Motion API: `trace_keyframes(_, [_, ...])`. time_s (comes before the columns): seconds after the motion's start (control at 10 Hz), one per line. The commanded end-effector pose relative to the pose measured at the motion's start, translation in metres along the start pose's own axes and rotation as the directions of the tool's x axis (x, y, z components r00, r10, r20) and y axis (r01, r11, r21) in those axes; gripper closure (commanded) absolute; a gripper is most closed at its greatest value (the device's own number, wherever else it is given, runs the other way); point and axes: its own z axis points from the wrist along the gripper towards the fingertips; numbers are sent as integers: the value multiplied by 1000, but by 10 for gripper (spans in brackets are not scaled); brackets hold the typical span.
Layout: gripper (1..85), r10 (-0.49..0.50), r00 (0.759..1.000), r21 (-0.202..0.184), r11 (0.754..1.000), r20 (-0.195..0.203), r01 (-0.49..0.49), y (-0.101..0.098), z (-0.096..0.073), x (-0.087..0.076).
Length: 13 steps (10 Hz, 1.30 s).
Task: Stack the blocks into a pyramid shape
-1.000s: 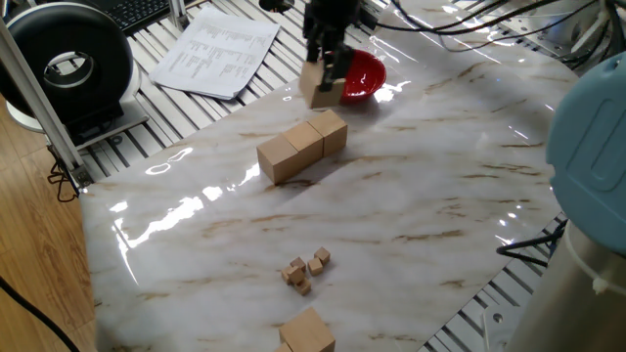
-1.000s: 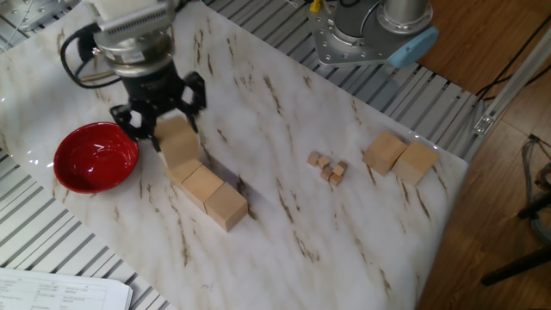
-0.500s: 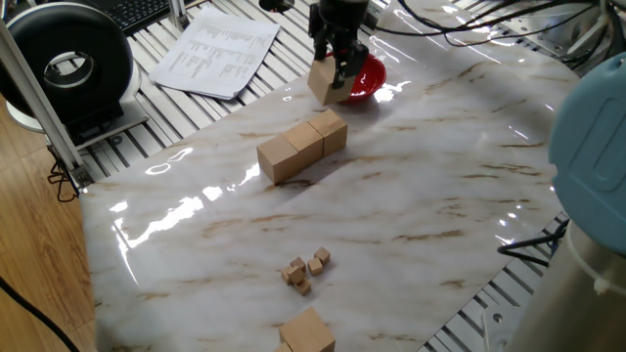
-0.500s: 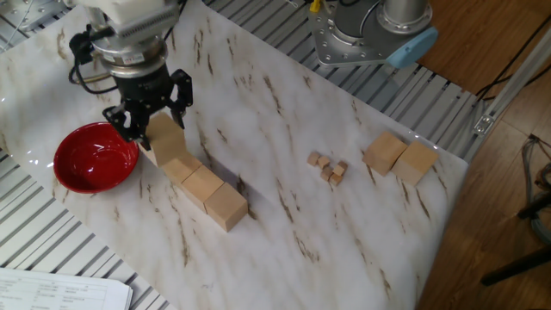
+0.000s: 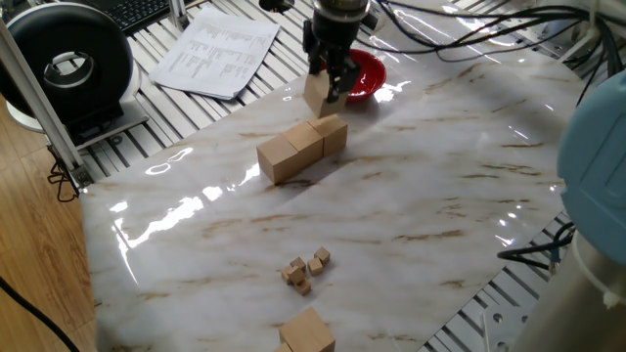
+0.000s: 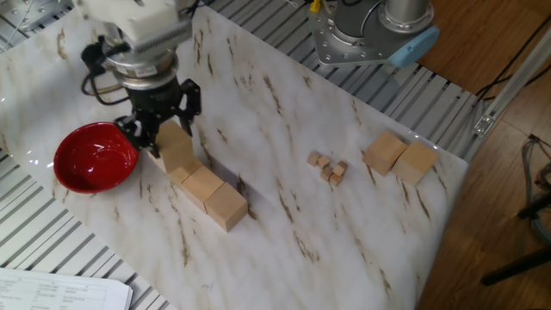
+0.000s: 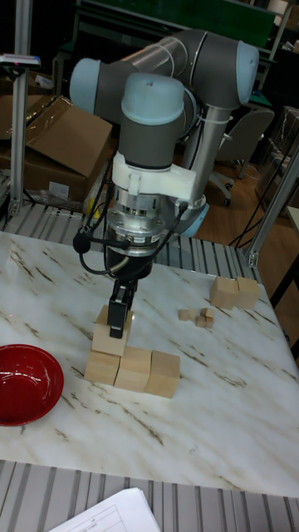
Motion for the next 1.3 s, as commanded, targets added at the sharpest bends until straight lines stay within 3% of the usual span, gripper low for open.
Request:
trace_keyframes(0.0, [847,-7,1000,-25,1000,-2,7,8,11,-4])
trace_keyframes(0.2, [847,-23,1000,-32,999,-5,23,15,16,-10])
trace_keyframes(0.4, [847,-85,996,-73,994,-15,83,26,16,-8])
trace_keyframes(0.6, [847,-183,982,-61,982,-53,179,21,17,3])
trace_keyframes(1.2, [847,-164,986,-46,986,-34,162,9,18,-20])
